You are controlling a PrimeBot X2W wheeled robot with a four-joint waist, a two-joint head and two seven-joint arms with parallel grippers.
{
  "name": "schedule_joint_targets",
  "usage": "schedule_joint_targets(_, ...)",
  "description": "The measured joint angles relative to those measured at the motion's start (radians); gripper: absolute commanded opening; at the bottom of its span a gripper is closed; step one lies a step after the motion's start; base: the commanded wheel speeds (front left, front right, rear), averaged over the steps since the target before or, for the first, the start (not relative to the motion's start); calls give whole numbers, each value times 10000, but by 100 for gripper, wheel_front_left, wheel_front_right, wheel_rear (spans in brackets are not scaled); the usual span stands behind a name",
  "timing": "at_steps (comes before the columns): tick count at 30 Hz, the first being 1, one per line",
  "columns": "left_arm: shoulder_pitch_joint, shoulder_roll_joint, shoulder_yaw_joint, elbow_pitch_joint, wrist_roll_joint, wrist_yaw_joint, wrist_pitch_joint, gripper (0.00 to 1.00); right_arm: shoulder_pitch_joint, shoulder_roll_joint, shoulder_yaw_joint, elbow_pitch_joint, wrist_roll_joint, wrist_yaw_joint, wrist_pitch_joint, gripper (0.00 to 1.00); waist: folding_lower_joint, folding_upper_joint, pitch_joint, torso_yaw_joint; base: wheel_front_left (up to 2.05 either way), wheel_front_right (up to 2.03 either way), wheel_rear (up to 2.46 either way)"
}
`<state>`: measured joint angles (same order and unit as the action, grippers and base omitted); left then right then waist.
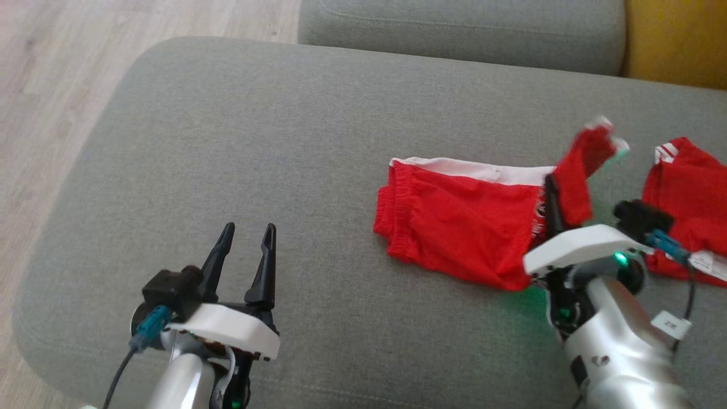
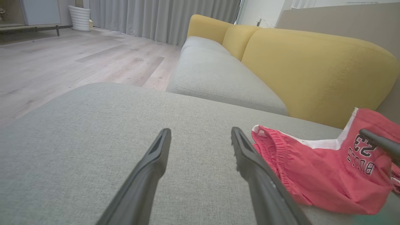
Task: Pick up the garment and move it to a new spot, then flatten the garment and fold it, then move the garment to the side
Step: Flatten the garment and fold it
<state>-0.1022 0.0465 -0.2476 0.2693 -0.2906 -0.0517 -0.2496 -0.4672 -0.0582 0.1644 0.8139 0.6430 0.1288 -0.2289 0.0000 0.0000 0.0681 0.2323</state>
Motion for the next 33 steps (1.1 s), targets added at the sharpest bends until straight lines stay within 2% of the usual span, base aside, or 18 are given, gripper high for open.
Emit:
schedule_joint_targets(9,11,2,128,-19,-128,157,0,100,0,-4,2512,-546,500,0,111,0,0,0,-146,459,0,0,0)
schedule_joint_targets(21,169,4,104,0,-134,150,0,100,-108,-12,4159,-173,1480,0,130,0,0,0,-145,940,0,0,0)
schedule_joint_targets(23,169,2,56,-2,-219,163,0,100,-220,-13,4424,35,1584,0,119,100,0,0,-107,987,0,0,0)
schedule_joint_targets(33,167,2,6,0,-336,165,0,100,-470,-42,6061,291,2096,0,121,100,0,0,126,1177,0,0,0)
